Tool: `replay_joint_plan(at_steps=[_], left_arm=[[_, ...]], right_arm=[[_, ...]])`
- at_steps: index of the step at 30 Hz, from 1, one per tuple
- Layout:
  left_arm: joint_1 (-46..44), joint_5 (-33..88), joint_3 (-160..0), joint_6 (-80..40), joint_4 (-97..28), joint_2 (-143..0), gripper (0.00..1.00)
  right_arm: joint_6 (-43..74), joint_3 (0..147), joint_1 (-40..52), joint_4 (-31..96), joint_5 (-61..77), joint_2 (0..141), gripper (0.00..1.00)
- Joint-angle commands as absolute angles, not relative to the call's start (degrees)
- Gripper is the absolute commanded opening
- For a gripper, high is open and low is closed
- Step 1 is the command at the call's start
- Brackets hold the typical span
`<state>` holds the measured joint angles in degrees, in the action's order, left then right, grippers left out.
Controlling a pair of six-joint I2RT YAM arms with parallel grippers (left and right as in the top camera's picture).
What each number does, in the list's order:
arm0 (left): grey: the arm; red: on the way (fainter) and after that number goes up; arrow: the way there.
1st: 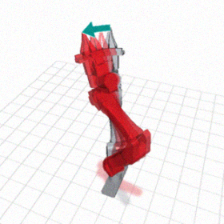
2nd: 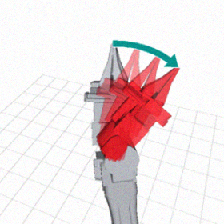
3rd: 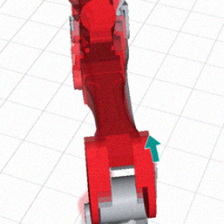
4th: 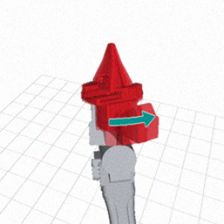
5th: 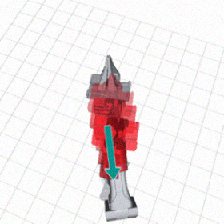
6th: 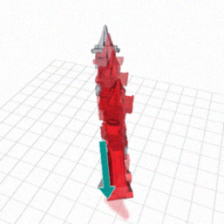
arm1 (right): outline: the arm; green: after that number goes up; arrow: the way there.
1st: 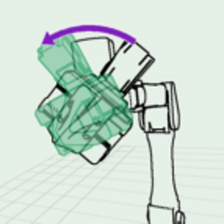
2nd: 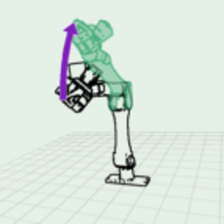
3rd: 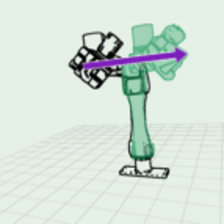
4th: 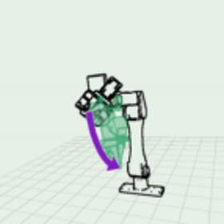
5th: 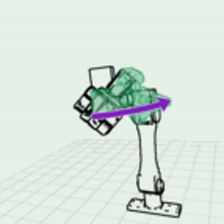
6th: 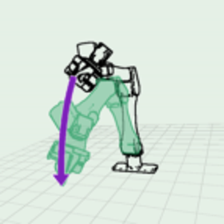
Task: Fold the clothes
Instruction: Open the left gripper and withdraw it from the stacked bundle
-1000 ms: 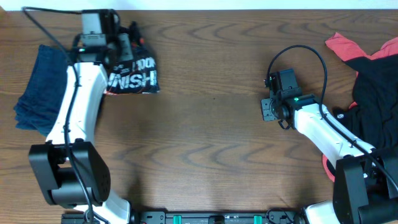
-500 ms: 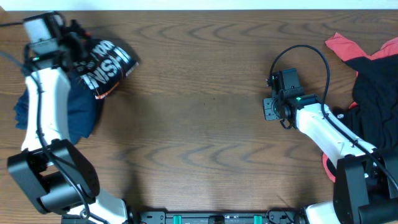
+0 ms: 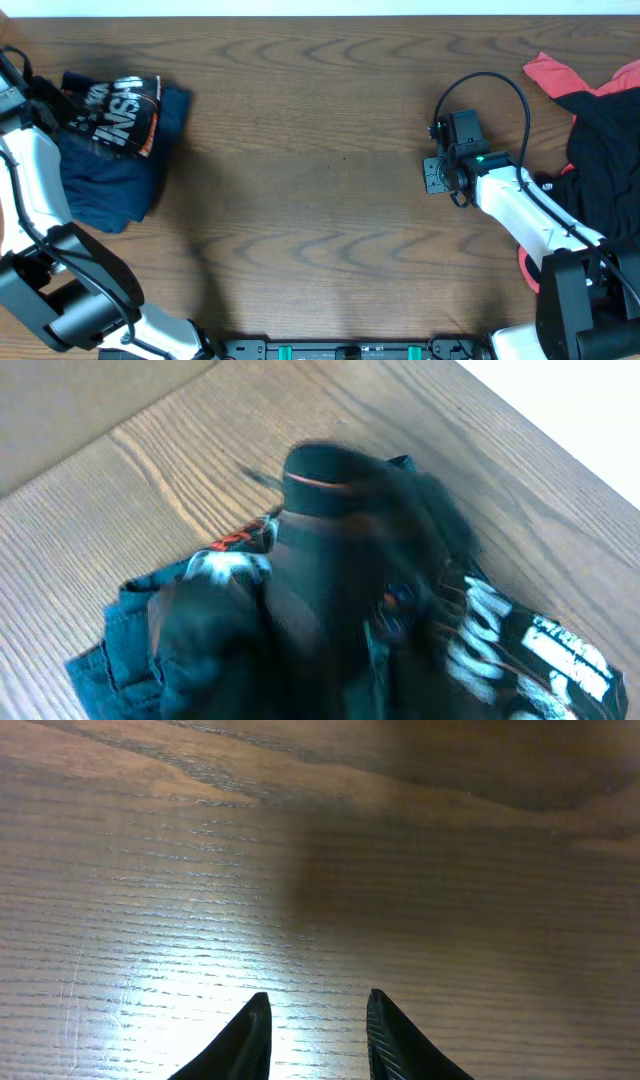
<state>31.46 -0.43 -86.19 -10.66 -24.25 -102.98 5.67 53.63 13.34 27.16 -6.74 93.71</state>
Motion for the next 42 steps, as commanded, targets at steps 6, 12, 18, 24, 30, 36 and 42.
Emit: replay_joint_plan(at_steps=[6, 12, 18, 24, 30, 36, 42], left_arm=[[33.7, -1.1, -86.9, -11.3, -23.9, -103.9, 0.93], [33.5, 4.4, -86.9, -11.3, -23.9, -103.2, 0.93], [28.1, 14.2, -86.9, -6.8, -22.5, -103.2, 0.98], [13.6, 14.1, -86.9, -2.6, -22.9, -103.3, 0.98], [-0.4, 10.1, -86.9, -2.4, -27.9, -103.3, 0.98], [-3.9, 9.4, -86.9, -6.3, -45.1, -100.6, 0.98], [-3.9, 9.1, -82.8, -5.3, -52.6, -93.1, 0.98]], right_arm=[[6.4, 54.6, 12.9, 27.7, -7.5, 92.5, 0.31], [6.4, 54.6, 12.9, 27.0, -7.5, 92.5, 0.39], [8.3, 54.6, 12.9, 22.8, -3.5, 92.5, 0.52], [12.4, 54.6, 12.9, 12.4, 4.0, 92.6, 0.69], [11.1, 55.2, 9.4, 7.7, 5.1, 92.6, 0.79], [10.5, 62.7, -0.2, 25.6, 7.5, 89.3, 0.92], [8.0, 62.8, -4.9, 35.9, 7.3, 77.6, 0.97]])
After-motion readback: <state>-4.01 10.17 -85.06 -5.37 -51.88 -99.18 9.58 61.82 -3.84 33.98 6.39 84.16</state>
